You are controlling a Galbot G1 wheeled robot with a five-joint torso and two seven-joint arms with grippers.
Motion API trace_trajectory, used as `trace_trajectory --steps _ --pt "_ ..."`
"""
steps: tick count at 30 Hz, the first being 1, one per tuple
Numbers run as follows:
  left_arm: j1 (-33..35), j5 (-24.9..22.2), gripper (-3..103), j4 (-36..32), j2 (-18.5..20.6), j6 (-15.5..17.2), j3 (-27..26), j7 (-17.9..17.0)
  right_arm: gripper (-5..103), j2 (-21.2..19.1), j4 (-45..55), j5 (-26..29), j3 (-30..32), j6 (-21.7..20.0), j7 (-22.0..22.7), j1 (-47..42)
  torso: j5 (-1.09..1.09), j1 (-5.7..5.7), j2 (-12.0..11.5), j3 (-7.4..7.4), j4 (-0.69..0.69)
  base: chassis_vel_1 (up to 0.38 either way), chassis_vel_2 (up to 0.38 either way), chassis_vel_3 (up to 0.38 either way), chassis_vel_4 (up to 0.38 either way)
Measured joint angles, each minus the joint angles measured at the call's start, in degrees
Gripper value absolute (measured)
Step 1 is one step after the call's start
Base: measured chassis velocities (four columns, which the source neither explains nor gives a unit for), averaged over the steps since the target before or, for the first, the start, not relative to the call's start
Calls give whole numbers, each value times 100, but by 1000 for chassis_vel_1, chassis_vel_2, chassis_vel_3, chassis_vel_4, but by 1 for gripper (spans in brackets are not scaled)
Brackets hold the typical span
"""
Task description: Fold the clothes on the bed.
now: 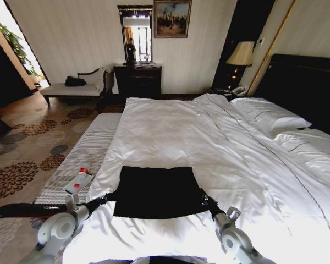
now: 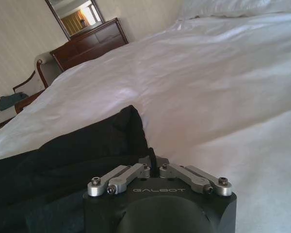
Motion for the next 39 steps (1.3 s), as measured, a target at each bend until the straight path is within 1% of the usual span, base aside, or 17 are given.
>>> trace_trajectory --steps 1,7,8,10,11,13,15,19,20,22,23,25,26,28,30,33,39 --pt "0 0 -2 0 0 0 0 0 3 0 0 0 0 0 0 0 0 0 0 0 0 0 0 0 0" --pt "103 215 24 -451 -107 -196 -390 254 30 -16 587 -108 183 50 239 -126 0 0 0 0 1 0 0 0 0" --pt "101 181 24 -520 -124 -218 -461 274 30 -23 687 -101 222 49 306 -137 1 0 0 0 0 0 0 0 0" --pt "-14 -52 36 -734 -159 -342 -708 293 40 -54 1024 -2 430 24 527 -87 0 -1 0 0 1 0 0 0 0" --pt "-14 -52 36 -734 -159 -342 -708 293 40 -54 1024 -2 430 24 527 -87 0 -1 0 0 1 0 0 0 0" --pt "-220 -259 46 -760 -153 -446 -846 293 51 -97 1159 154 621 3 641 123 0 -1 0 0 0 0 0 0 0" --pt "-345 -337 46 -703 -131 -476 -875 282 57 -116 1160 244 689 -7 668 246 0 -1 0 0 0 0 0 0 0" --pt "-879 -557 68 -156 -47 -548 -735 322 73 -148 762 483 769 -30 680 802 -1 0 0 1 1 0 0 0 0" --pt "-879 -557 68 -156 -47 -548 -735 322 73 -148 762 483 769 -30 680 802 -1 0 0 1 1 0 0 0 0" --pt "-1310 -770 79 318 -39 -581 -503 534 84 -107 433 505 651 -38 591 1037 0 0 0 2 2 0 0 0 0" --pt "-1502 -869 79 533 -46 -625 -405 695 89 -78 322 504 599 -42 552 1094 0 1 0 1 1 0 0 0 0" --pt "-1888 -1115 90 1006 -83 -763 -208 1050 94 -8 123 485 505 -46 465 1183 1 0 0 1 -2 0 0 0 0" --pt "-1888 -1115 90 1006 -83 -763 -208 1050 94 -8 123 485 505 -46 465 1183 1 0 0 1 -2 0 0 0 0" --pt "-2202 -1304 98 1486 -144 -886 -6 1260 99 51 -24 466 449 -47 411 1244 1 1 0 1 -2 0 0 0 0" --pt "-2564 -1424 100 2224 -268 -1015 395 1363 100 107 -191 461 399 -48 371 1316 -1 1 0 2 0 0 0 0 0" --pt "-2703 -1421 100 2511 -365 -1034 598 1373 100 127 -270 455 376 -48 359 1349 -1 1 -1 1 0 0 0 0 0" --pt "-3177 -879 100 3336 -690 -1039 1161 1383 100 165 -439 452 334 -48 354 1431 0 1 0 1 -1 0 0 0 0"
